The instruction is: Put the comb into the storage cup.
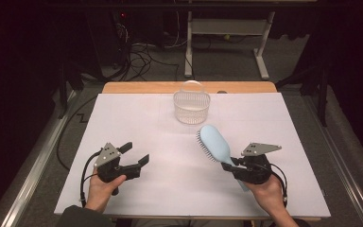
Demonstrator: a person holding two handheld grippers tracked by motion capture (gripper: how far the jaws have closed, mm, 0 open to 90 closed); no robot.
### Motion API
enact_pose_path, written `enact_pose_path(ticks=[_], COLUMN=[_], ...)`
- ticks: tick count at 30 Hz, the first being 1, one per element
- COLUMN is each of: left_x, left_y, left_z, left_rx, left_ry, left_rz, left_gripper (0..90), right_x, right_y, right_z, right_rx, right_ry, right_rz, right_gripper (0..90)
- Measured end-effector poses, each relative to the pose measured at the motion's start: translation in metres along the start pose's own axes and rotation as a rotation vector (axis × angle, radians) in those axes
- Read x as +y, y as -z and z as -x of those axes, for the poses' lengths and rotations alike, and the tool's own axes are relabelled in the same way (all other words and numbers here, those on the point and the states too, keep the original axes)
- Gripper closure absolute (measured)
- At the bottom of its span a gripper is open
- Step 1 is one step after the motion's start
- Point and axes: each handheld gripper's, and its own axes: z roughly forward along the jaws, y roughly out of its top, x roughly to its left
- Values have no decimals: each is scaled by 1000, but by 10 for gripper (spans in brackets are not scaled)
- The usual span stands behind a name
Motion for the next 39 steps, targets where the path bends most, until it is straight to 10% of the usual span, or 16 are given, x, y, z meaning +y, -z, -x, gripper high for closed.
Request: enact_pose_path(ticks=[39], left_x=[25], left_y=[-56], left_z=[49], left_rx=[-142], left_ry=[-83], left_rz=[-71], left_gripper=[204], right_x=[7], right_y=[-7], right_z=[-8], right_rx=[24], right_ry=[36], right_rz=[25], right_gripper=[704])
